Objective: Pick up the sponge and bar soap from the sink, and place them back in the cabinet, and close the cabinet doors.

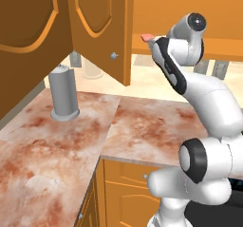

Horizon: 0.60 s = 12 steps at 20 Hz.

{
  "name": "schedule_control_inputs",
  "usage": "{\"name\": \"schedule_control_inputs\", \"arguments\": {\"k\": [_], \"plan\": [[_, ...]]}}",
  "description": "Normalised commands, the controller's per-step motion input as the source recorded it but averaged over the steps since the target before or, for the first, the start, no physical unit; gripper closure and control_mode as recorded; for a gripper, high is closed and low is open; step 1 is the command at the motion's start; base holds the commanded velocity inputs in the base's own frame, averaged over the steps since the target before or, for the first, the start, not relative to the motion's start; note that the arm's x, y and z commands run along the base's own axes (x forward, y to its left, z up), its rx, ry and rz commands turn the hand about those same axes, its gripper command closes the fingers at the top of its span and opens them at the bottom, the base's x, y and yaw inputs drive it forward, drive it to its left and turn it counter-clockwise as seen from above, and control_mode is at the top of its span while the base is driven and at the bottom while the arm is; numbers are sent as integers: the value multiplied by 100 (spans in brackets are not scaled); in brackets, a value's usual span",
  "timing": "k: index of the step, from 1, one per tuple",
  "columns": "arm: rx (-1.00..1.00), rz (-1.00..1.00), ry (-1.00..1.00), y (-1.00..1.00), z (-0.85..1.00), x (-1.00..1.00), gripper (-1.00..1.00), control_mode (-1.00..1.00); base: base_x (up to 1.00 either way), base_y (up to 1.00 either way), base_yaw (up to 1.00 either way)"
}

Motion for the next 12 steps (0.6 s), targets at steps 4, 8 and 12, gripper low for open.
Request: {"name": "schedule_control_inputs", "arguments": {"k": [4, 8, 12], "plan": [[0, -1, 0, 0, 0, -76, -100, -100, 0, 0, 0], [0, 0, 3, 0, 0, -67, -100, -100, 0, 0, 0], [0, 0, 10, 0, 0, -70, -100, -100, 0, 0, 0]]}}
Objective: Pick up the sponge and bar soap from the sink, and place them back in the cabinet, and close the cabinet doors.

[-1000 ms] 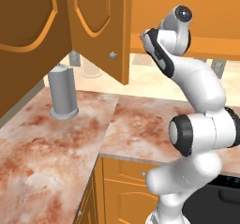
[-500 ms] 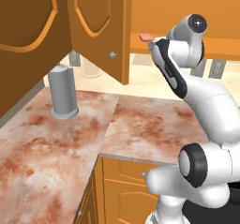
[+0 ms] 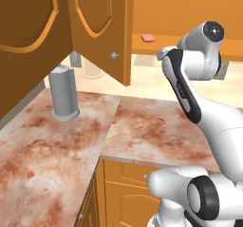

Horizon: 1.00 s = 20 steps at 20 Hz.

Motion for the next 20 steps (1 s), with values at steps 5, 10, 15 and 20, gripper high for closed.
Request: {"name": "schedule_control_inputs", "arguments": {"k": [5, 10, 15, 20], "plan": [[0, -1, 13, 0, 0, -65, -100, -100, 0, 0, 0], [0, -2, 16, 0, 0, -65, -100, -100, 0, 0, 0], [0, -4, 13, 0, 0, -51, -100, -100, 0, 0, 0], [0, -3, 12, 0, 0, -47, -100, -100, 0, 0, 0]]}}
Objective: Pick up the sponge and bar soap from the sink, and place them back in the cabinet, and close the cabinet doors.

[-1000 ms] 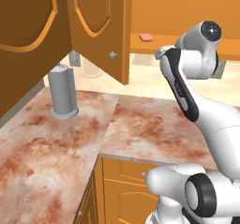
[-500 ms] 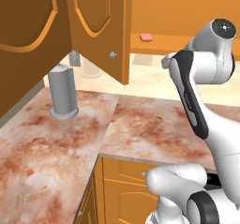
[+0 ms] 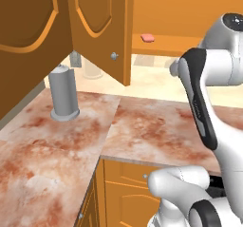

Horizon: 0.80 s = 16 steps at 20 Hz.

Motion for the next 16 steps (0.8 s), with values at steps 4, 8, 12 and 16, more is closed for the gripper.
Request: {"name": "schedule_control_inputs", "arguments": {"k": [4, 8, 12, 16], "plan": [[0, -3, 10, 0, 0, -52, -100, -100, 0, 0, 0], [0, -1, 9, 0, 0, -54, -100, -100, 0, 0, 0], [0, 0, 9, 0, 0, -59, -100, -100, 0, 0, 0], [0, 0, 9, 0, 0, -54, -100, -100, 0, 0, 0]]}}
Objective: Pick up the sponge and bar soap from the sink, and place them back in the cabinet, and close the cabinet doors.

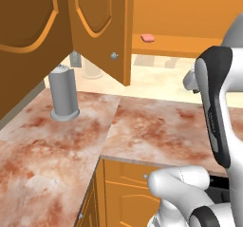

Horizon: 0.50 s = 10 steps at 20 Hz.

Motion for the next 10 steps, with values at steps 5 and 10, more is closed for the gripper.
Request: {"name": "schedule_control_inputs", "arguments": {"k": [5, 10], "plan": [[0, 0, 8, 0, 0, -37, -100, -100, 0, 0, 0], [1, 0, 6, 0, 0, -35, -100, -100, 0, 0, 0]]}}
